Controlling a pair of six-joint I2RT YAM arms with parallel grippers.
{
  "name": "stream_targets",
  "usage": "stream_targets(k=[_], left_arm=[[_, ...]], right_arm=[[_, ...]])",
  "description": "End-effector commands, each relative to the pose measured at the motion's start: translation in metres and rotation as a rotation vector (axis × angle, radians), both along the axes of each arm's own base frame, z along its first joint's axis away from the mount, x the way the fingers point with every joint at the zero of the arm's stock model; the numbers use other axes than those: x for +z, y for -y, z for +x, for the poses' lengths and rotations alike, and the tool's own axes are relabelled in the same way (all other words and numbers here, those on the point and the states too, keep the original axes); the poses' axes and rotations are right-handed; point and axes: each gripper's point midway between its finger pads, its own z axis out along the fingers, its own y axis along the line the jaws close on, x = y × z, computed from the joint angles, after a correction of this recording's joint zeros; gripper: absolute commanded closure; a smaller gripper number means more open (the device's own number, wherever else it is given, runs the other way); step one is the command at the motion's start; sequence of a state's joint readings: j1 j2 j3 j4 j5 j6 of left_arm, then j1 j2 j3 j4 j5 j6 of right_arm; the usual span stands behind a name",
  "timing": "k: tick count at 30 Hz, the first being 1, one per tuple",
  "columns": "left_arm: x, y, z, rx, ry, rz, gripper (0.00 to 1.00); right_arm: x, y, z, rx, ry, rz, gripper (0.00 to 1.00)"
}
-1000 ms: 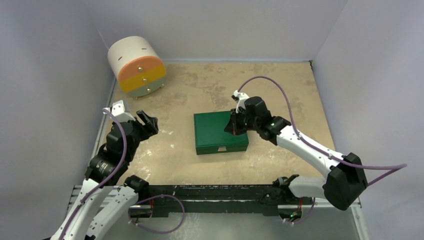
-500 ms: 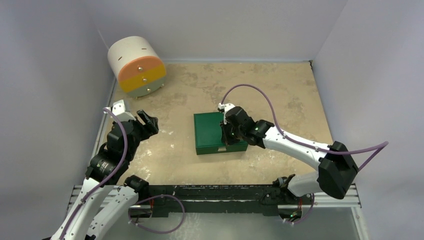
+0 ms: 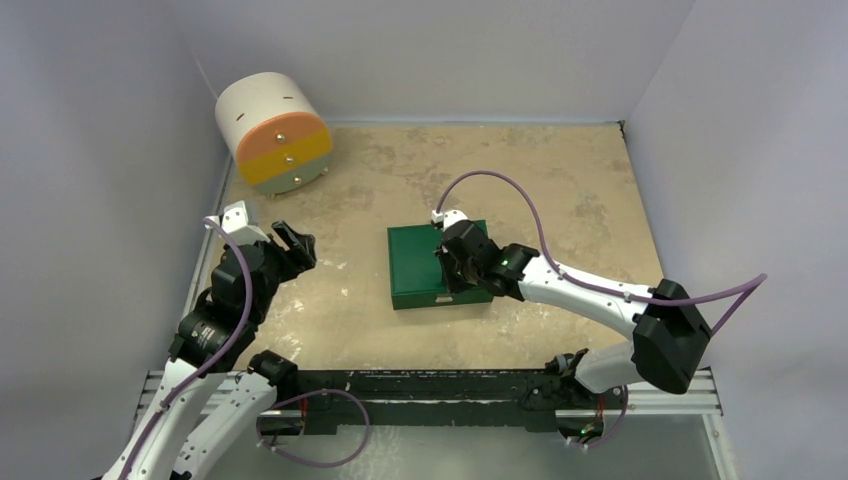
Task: Organize the mixed jewelry
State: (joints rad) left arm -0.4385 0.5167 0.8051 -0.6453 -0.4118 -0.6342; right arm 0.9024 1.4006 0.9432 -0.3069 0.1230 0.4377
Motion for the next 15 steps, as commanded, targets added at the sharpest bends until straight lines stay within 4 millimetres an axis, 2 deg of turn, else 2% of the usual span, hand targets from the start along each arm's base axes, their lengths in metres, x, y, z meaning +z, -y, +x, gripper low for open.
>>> stream_targets(k=[1,7,12,13,15], left_arm=[[0.012,0.001,0.005,-0.008,0.049,-0.007,0.33],[0.011,0.002,0.005,-0.009,0.047,-0.007,0.33],[0.013,0.001,0.004,-0.009,0.053,-0.010,0.33],[0.013,0.001,0.003,-0.009,0.054,-0.011,0.33],[0.013,0.001,0.003,-0.008,0.057,-0.013,0.33]], right_arm=[[-0.032,0.020,-0.012,-0.046,-0.068,-0.124,1.00],[-0.004,0.007,-0.002,-0.062,-0.016,-0.046,1.00],[0.024,0.012,0.006,-0.101,0.047,-0.016,0.96],[0.032,0.014,0.009,-0.114,0.075,-0.011,0.94],[0.045,0.020,0.016,-0.144,0.126,-0.007,0.77]])
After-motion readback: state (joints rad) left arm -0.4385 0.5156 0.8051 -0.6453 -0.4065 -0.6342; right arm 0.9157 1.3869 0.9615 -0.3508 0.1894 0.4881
